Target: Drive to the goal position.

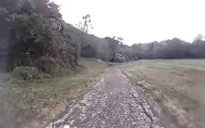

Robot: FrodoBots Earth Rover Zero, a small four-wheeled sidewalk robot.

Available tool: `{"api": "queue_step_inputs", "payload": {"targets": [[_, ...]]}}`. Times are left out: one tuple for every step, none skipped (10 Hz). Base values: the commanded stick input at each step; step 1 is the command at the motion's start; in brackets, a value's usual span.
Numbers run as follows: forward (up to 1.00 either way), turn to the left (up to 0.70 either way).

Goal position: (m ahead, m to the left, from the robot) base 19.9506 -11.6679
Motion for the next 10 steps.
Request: {"api": "queue_step_inputs", "payload": {"targets": [[0.45, 0.06], [0.45, 0.06], [0.45, 0.06], [0.45, 0.05], [0.45, 0.05], [0.45, 0.05], [0.45, 0.05], [0.45, 0.05], [0.45, 0.05], [0.45, 0.05]]}}
